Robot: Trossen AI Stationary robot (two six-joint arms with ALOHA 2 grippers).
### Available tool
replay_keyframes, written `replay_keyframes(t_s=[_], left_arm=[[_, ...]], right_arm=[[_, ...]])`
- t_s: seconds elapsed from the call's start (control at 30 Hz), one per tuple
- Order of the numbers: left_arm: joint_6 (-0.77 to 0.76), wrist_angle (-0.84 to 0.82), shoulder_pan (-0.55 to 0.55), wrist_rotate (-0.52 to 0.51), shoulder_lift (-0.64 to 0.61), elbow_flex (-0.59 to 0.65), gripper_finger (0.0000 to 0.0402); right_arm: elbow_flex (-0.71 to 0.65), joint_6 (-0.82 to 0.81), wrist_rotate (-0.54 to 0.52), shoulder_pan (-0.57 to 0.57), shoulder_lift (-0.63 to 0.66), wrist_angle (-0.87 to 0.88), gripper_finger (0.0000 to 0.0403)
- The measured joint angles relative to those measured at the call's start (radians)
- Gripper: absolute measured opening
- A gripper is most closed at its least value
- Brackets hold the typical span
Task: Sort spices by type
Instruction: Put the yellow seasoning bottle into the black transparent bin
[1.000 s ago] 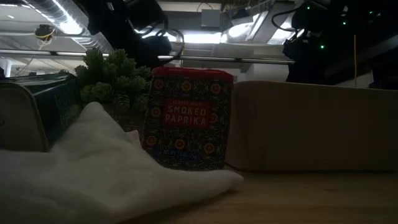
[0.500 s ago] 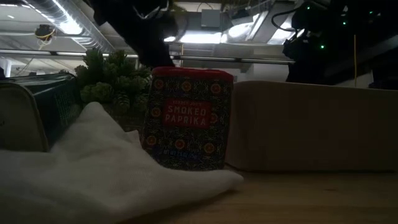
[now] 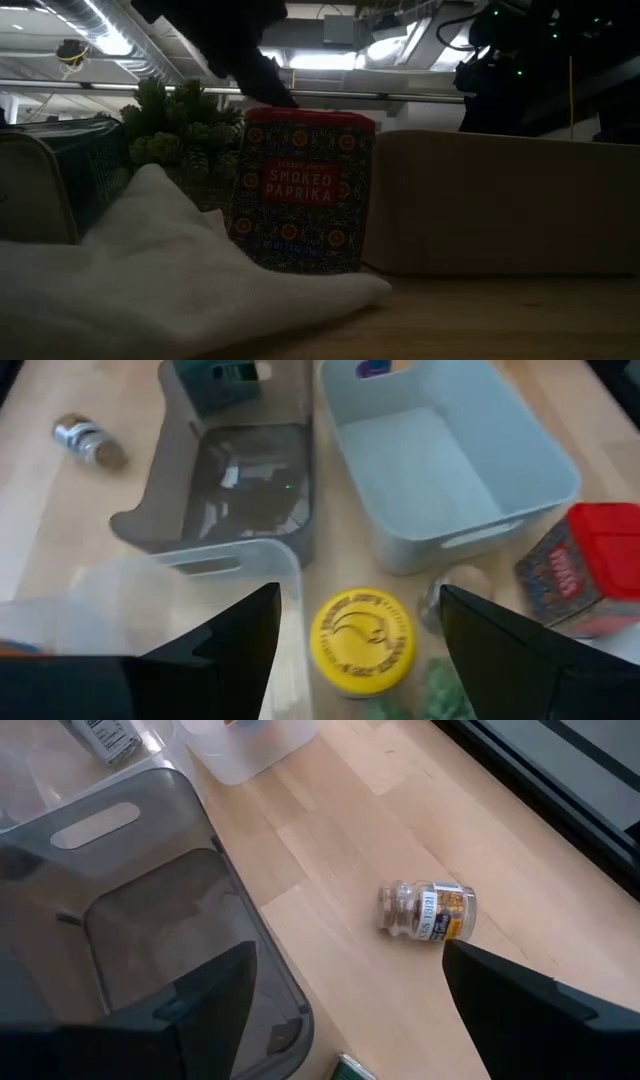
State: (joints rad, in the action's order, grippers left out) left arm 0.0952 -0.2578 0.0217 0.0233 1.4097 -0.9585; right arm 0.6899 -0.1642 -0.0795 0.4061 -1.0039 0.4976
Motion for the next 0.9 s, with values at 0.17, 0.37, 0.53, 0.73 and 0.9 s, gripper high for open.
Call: replay_keyframes(t_s=[0.17,0.37,0.53,0.73,0.9], left_arm=[[-0.057,0.036,0.023,0.000,0.009,-0.001,0.0255],[-0.071,0.033,0.024,0.017,0.042,-0.053,0.0255],[-0.072,-0.075,0.022,0.040,0.081,-0.148,0.0255],[-0.065,-0.296,0.022,0.040,0.189,-0.317,0.0255],[-0.057,-0.448,0.022,0.034,0.283,-0.426,0.0255]], right_arm=[[0.000,0.000,0.000,0.000,0.000,0.000,0.0319],[0.000,0.001,0.000,0.000,0.000,-0.002,0.0319],[0.000,0.003,0.000,0.000,0.000,-0.003,0.0319],[0.000,0.002,0.001,0.000,0.000,-0.003,0.0319],[0.000,0.002,0.001,0.000,0.000,-0.002,0.0319]])
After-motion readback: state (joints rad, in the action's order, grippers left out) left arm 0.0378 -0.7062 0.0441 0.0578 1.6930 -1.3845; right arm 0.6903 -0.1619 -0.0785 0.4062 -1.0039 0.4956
